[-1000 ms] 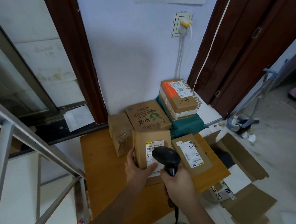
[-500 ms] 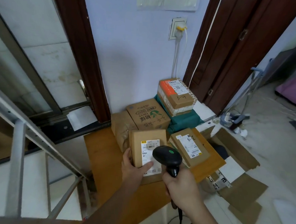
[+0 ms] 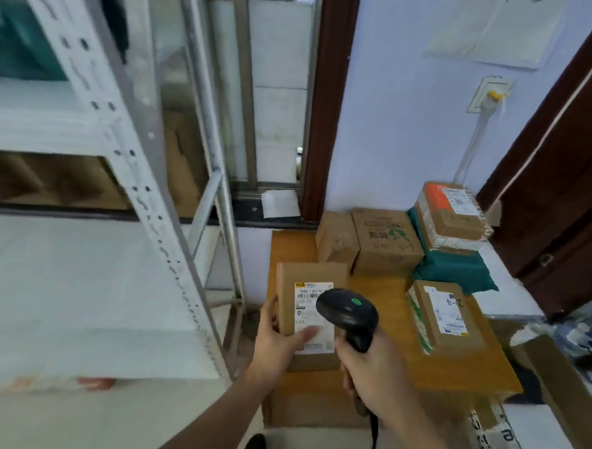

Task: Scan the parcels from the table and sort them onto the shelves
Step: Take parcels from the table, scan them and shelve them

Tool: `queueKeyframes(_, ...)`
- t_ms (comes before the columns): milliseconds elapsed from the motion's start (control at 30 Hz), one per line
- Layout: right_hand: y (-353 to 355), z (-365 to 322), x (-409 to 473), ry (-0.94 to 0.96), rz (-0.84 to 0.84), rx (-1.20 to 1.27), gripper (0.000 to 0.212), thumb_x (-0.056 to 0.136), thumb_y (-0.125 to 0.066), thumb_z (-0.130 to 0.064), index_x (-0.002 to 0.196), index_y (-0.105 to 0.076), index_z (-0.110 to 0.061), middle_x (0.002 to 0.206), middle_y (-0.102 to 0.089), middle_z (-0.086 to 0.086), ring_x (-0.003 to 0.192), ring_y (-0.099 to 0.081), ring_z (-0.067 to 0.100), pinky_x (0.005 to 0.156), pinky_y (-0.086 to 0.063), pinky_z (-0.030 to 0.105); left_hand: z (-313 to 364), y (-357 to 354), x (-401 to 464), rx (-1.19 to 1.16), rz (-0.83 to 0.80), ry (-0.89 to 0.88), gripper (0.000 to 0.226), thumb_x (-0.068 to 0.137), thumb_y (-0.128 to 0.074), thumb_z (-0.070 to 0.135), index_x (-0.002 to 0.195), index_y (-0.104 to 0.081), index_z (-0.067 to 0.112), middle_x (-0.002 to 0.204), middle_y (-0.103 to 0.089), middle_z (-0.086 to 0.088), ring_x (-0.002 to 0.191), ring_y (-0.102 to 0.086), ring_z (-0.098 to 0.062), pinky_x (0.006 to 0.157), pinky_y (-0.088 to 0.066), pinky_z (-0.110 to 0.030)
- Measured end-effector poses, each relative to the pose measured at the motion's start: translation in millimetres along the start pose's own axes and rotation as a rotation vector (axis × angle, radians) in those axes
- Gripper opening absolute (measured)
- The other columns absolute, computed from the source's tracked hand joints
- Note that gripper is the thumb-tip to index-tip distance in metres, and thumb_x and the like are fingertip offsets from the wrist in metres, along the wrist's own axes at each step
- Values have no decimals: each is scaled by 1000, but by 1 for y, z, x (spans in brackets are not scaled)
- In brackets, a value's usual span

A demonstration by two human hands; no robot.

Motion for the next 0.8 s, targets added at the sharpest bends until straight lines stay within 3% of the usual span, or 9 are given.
queueKeyframes(67, -16, -6, -17, 34, -88, -26, 13, 97, -62, -22, 85, -60, -17, 53, -61, 5, 45, -61, 14, 50, -52, 29, -5, 26, -32, -55, 63, -6, 100, 67, -101, 28, 145, -39, 38, 118, -74, 18, 108, -72, -2, 95, -61, -33)
queueKeyframes(133, -36, -13, -31, 66, -187, -43, 14, 97, -61, -22, 85, -60, -15, 52, -59, 3, 44, -59, 12, 50, -51, 29, -8, 53, -63, -111, 151, -9, 99, 69, -99, 19, 147, -40, 33, 122, -74, 9, 109, -74, -9, 91, -62, -32)
queueKeyframes(200, -59, -26, -44, 129, -260, -56, 14, 97, -61, -21, 85, -60, -13, 53, -57, 4, 44, -57, 13, 50, -50, 31, -9, 85, -93, -171, 252, -14, 93, 73, -96, 12, 145, -39, 33, 123, -71, 4, 104, -75, -10, 85, -63, -29)
queueKeyframes(267, -85, -42, -57, 211, -304, -75, 15, 95, -63, -20, 83, -59, -13, 54, -56, 7, 44, -55, 14, 49, -49, 35, -14, 121, -119, -239, 355, -8, 93, 74, -95, 9, 144, -39, 34, 126, -69, -1, 104, -76, -15, 88, -64, -37)
queueKeyframes(333, -114, -59, -69, 261, -358, -85, 14, 95, -64, -20, 83, -58, -16, 51, -56, 3, 41, -55, 10, 45, -46, 26, -17, 160, -142, -284, 445, -13, 92, 70, -98, 11, 137, -42, 42, 129, -69, -6, 105, -77, -21, 90, -64, -44)
queueKeyframes(400, -146, -78, -82, 317, -410, -104, 14, 96, -65, -21, 83, -58, -21, 47, -57, -2, 40, -55, 5, 45, -44, 18, -18, 200, -164, -313, 529, -24, 91, 66, -99, 17, 133, -43, 47, 129, -71, -6, 106, -77, -23, 93, -63, -50)
queueKeyframes(500, -188, -107, -102, 385, -475, -112, 15, 95, -65, -24, 82, -59, -22, 46, -59, -5, 40, -55, 5, 46, -47, 21, -15, 255, -194, -317, 631, -60, 95, 73, -97, 15, 145, -40, 39, 128, -71, -1, 105, -77, -21, 93, -63, -51)
queueKeyframes(633, -245, -152, -125, 415, -550, -66, 8, 95, -65, -26, 89, -60, -27, 51, -61, -5, 44, -58, 8, 50, -53, 26, -9, 329, -224, -335, 718, -112, 89, 76, -95, 14, 142, -41, 42, 128, -70, 0, 105, -77, -22, 92, -63, -52)
queueKeyframes(800, -320, -209, -152, 482, -631, -21, 6, 95, -62, -26, 90, -60, -27, 52, -62, -16, 44, -57, 7, 49, -49, 18, 0, 423, -256, -337, 802, -168, 95, 70, -98, 20, 142, -41, 44, 130, -69, 0, 108, -76, -23, 90, -64, -51)
Point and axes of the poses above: each hand's wrist, its own x-axis towards the middle knuckle, its own y-axis out of the back of the hand, z = x × y, the point moved 2 cm from there along x, towards the middle knuckle
